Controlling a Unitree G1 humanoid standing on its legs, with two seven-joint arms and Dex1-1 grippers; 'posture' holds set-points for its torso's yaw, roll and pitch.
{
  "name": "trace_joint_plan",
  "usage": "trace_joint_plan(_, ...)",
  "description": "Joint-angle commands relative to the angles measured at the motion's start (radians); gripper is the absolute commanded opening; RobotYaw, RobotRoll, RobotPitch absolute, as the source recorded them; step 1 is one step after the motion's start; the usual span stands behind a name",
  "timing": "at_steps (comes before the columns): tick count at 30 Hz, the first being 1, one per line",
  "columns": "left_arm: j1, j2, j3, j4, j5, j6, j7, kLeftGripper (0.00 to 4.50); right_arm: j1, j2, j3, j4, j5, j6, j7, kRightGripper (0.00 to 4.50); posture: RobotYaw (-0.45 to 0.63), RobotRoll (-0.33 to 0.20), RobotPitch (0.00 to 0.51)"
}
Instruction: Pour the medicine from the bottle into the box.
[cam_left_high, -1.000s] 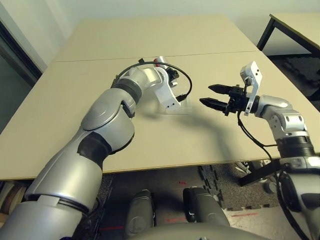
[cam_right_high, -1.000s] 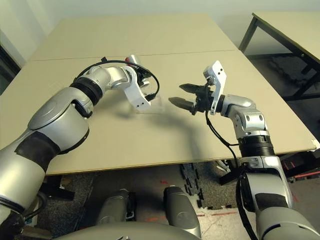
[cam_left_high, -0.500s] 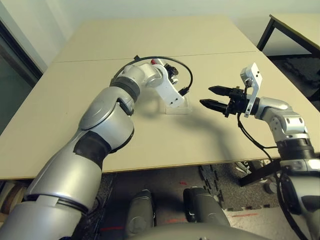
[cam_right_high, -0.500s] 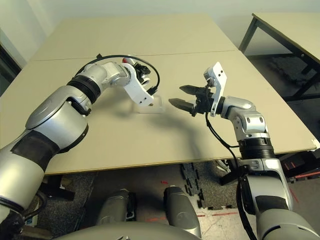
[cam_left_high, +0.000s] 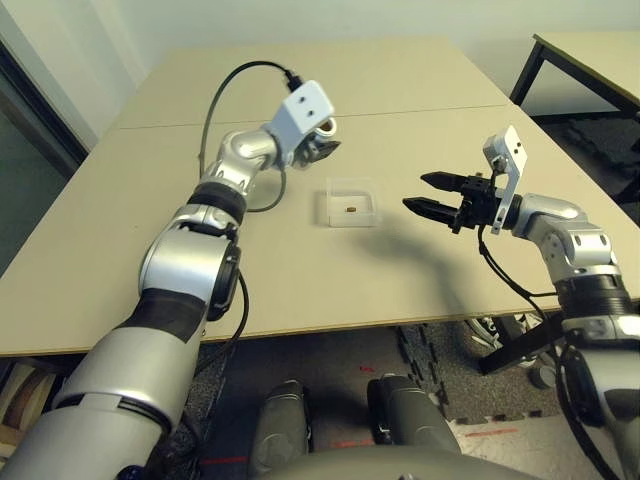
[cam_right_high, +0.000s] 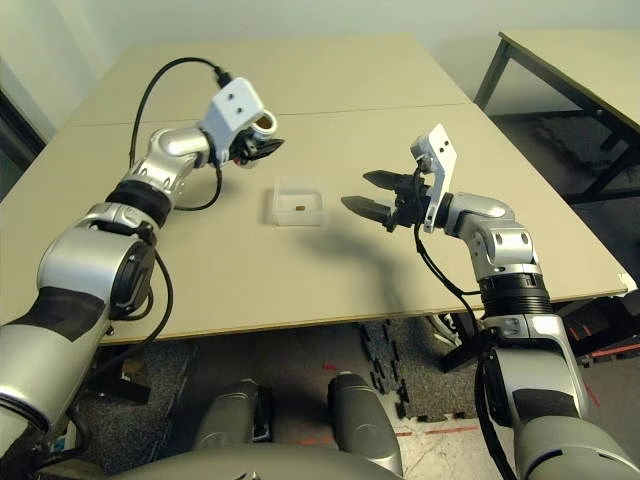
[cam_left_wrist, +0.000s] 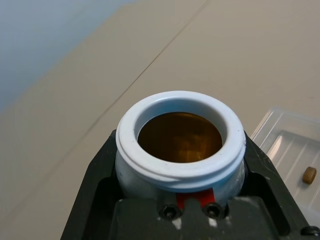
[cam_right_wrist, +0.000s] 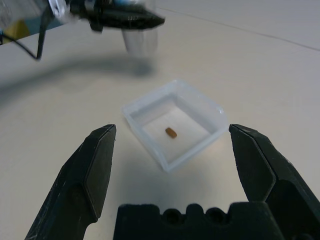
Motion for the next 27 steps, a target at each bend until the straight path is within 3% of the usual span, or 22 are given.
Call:
trace_joint_plan(1, 0.056, 0.021, 0.049, -0.071, -0.065, 0.015, 0.017, 2.78, -0.015, 0.004, 0.017, 0.01, -0.005, -0.002, 0.015, 4.5, -0.06, 0.0, 0.052)
trace_joint_plan(12, 0.235, 0.003, 0.107, -0.202, -0.166, 0.005, 0.048, 2.78, -0.02, 0.016, 0.047, -0.003, -0.007, 0.013, 0.029, 4.5, -0.05, 0.0, 0.073)
trace_joint_plan(27, 0.315, -0.012, 0.141, -0.208, -0.221, 0.008, 0.073, 2.78, -0.019, 0.008, 0.044, -0.011, -0.008, 0.03, 0.032, 4.5, -0.05, 0.0, 0.081)
